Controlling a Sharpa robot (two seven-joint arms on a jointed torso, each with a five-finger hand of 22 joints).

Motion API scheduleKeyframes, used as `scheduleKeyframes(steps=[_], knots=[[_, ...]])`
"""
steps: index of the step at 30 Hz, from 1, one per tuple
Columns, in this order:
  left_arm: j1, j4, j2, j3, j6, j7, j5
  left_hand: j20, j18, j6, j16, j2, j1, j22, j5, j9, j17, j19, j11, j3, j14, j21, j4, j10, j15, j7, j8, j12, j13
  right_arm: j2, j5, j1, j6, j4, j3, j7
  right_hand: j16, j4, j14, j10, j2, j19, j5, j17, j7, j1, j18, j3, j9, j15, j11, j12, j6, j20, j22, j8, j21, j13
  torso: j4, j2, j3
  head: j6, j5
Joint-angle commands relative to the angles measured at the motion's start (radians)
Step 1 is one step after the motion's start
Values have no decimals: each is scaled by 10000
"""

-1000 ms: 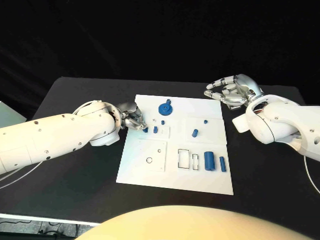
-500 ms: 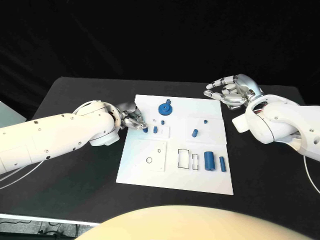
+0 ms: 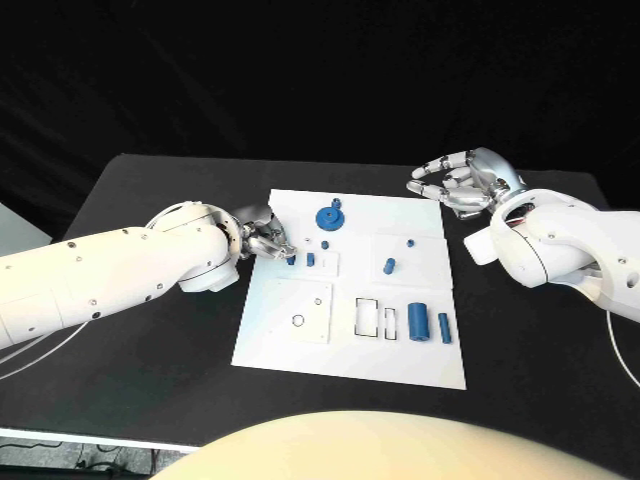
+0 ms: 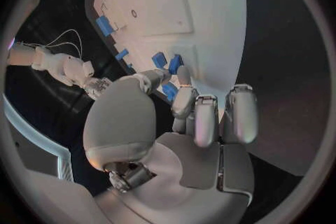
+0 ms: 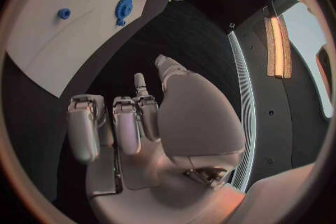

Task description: Assemble the parts on the task board

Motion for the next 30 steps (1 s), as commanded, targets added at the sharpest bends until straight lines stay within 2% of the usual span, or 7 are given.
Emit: scheduleKeyframes(steps=[1,13,18,27,30], knots=[[-38,-12,29,-31,251,-103,86,34,-192,42,60,2,-37,652,-10,-28,1771,6,-34,-210,835,-74,108,-30,-68,72,-57,9,-9,-2,-63,-5,58,18,1,122,-57,-9,883,117,16,593,56,1968,8,-115,169,51,-10,13,71,-19,-74,27,2011,53,-53,1734,1,0,-2,2,0],[-37,-61,21,-31,421,-217,75,36,-194,50,60,26,77,661,13,-48,1770,17,-39,-389,835,-72,205,-34,-69,64,-78,6,-3,-10,-63,-5,52,24,1,119,-57,-9,883,117,16,593,56,1968,8,-115,169,51,-10,13,71,-19,-74,27,2011,53,-53,1734,-6,2,2,2,-6],[-37,-63,21,-31,522,-253,74,39,-196,60,62,5,126,665,16,-74,1775,22,-28,-612,836,-73,359,-35,-62,77,-105,7,13,-18,-63,-5,49,29,1,119,-57,-9,883,117,16,593,56,1968,8,-115,169,51,-10,13,71,-19,-74,27,2011,53,-53,1734,-5,2,1,2,-10],[-37,-64,31,-31,427,-237,95,41,-195,76,62,26,172,663,24,-87,1777,20,-28,-718,837,-77,444,-24,-60,73,-114,22,40,-25,-66,-5,44,32,1,120,-57,-9,883,117,16,593,56,1968,8,-115,169,51,-10,13,71,-19,-74,27,2011,53,-53,1734,-1,1,5,2,-20],[-37,-65,30,-31,365,-223,115,44,-195,103,71,55,182,663,22,-109,1795,22,-24,-904,842,-79,596,-6,-56,80,-131,39,73,-26,-67,-5,41,33,1,121,-57,-9,883,117,16,593,56,1968,8,-115,169,51,-10,13,71,-19,-74,27,2011,53,-53,1734,-2,-2,5,2,-14]])
